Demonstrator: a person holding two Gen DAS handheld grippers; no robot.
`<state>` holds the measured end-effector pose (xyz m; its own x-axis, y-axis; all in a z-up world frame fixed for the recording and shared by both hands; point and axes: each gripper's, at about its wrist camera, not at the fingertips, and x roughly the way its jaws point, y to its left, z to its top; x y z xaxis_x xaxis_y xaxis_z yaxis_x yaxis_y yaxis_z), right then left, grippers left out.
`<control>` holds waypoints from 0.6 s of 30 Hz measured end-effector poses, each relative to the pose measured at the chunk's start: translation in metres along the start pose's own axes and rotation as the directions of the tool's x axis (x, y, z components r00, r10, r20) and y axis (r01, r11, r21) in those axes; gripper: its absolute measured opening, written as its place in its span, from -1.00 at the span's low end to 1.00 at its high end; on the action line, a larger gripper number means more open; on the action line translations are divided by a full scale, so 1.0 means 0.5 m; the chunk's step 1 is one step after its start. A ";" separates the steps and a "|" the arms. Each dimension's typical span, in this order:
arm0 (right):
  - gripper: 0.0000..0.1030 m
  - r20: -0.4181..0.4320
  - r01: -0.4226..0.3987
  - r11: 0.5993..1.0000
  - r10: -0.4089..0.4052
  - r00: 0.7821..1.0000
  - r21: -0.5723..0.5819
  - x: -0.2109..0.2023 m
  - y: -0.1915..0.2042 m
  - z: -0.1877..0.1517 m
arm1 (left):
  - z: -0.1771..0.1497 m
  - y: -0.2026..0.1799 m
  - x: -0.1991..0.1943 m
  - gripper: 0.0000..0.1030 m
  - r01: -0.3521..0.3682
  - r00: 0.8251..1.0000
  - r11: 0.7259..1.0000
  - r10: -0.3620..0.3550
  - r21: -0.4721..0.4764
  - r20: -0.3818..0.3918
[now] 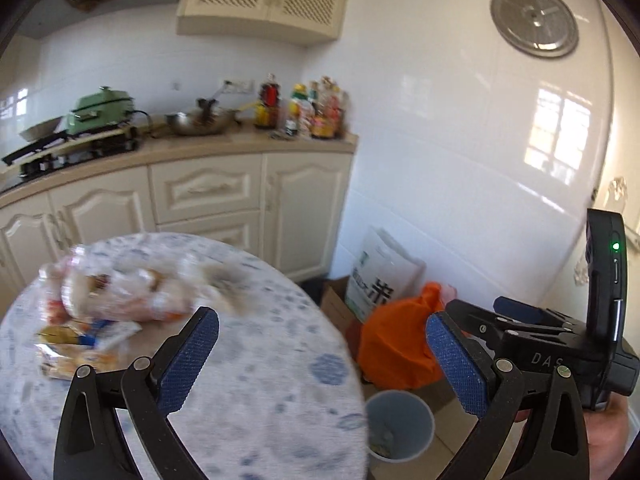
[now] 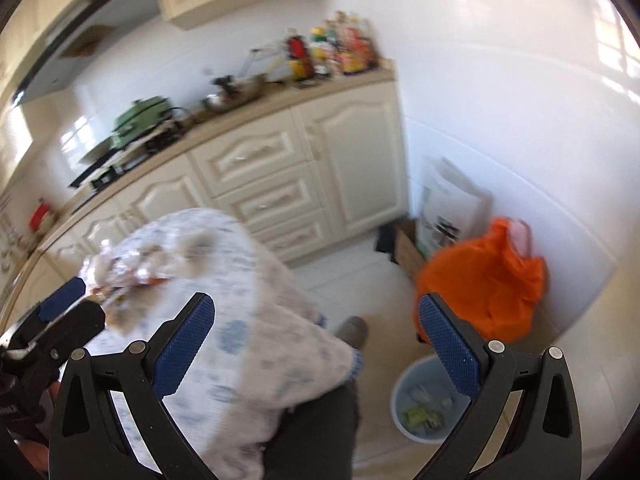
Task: Collect trash
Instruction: 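Return both tools to the table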
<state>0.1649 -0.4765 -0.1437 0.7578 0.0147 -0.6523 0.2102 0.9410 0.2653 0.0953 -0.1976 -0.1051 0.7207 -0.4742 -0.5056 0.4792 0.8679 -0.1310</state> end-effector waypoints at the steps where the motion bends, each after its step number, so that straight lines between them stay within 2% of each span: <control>1: 1.00 0.002 -0.010 1.000 0.011 1.000 -0.015 0.001 0.022 0.002 | 0.000 0.013 -0.020 0.99 -0.016 1.000 1.000 0.016 -0.008 0.013; 4: 1.00 0.003 -0.061 0.996 0.062 0.998 -0.065 0.002 0.092 0.007 | -0.015 0.070 -0.096 0.99 -0.067 0.996 0.997 0.069 -0.042 0.053; 9: 1.00 -0.016 -0.138 0.975 0.137 0.990 -0.174 0.016 0.211 -0.004 | -0.037 0.135 -0.167 0.99 -0.153 0.985 0.987 0.156 -0.058 0.071; 18: 1.00 -0.074 -0.253 0.920 0.242 0.967 -0.299 0.049 0.373 -0.038 | -0.078 0.219 -0.246 0.99 -0.283 0.953 0.949 0.294 -0.138 0.073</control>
<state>0.2110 -0.2943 -0.1236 0.7383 0.2672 -0.6193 -0.1830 0.9631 0.1973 0.0395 -0.0385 -0.0905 0.8645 -0.2072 -0.4580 0.1818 0.9783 -0.0993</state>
